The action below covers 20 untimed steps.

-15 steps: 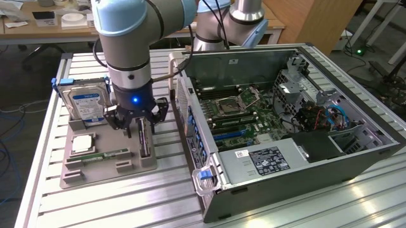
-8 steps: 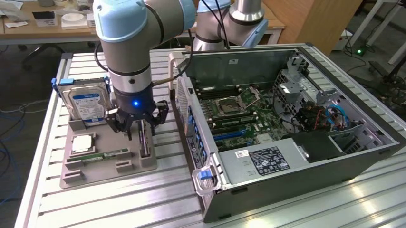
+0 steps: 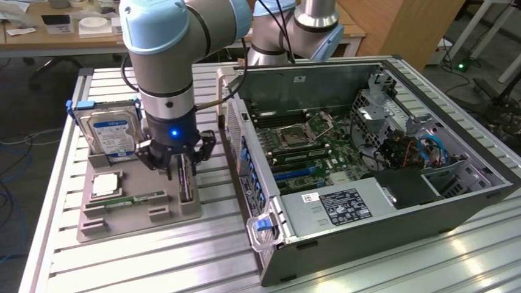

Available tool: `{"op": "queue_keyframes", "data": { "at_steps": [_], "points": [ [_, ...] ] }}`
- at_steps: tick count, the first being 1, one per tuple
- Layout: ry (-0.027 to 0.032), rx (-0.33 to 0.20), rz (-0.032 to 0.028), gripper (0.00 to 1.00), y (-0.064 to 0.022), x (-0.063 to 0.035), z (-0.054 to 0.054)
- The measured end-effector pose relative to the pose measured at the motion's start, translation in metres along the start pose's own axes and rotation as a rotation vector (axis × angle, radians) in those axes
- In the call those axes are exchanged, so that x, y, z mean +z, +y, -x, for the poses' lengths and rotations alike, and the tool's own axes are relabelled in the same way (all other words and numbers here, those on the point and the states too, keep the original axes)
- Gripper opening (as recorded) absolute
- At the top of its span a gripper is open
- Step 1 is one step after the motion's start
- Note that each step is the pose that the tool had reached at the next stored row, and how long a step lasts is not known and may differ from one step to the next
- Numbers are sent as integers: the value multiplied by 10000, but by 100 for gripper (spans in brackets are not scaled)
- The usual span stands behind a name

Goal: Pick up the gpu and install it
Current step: 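Pick up the gpu and move the gpu toward the slot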

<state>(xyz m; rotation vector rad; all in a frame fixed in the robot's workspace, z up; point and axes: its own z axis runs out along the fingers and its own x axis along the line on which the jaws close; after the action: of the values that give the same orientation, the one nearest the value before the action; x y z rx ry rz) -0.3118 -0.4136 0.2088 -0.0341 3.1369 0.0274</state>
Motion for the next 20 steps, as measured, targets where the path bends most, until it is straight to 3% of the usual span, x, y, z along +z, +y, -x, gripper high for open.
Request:
{"op": "queue_keyframes", "data": {
  "at_steps": [1, 3, 4, 6, 7, 9, 10, 20],
  "points": [
    [0, 0, 0, 48, 0, 0, 0],
    [0, 0, -1, 48, 0, 0, 0],
    [0, 0, -1, 42, 0, 0, 0],
    [0, 0, -1, 41, 0, 0, 0],
    [-1, 0, -2, 34, 0, 0, 0],
    [1, 0, -1, 34, 0, 0, 0],
    [1, 0, -1, 29, 0, 1, 0],
    [1, 0, -6, 29, 0, 5, 3]
  ]
}}
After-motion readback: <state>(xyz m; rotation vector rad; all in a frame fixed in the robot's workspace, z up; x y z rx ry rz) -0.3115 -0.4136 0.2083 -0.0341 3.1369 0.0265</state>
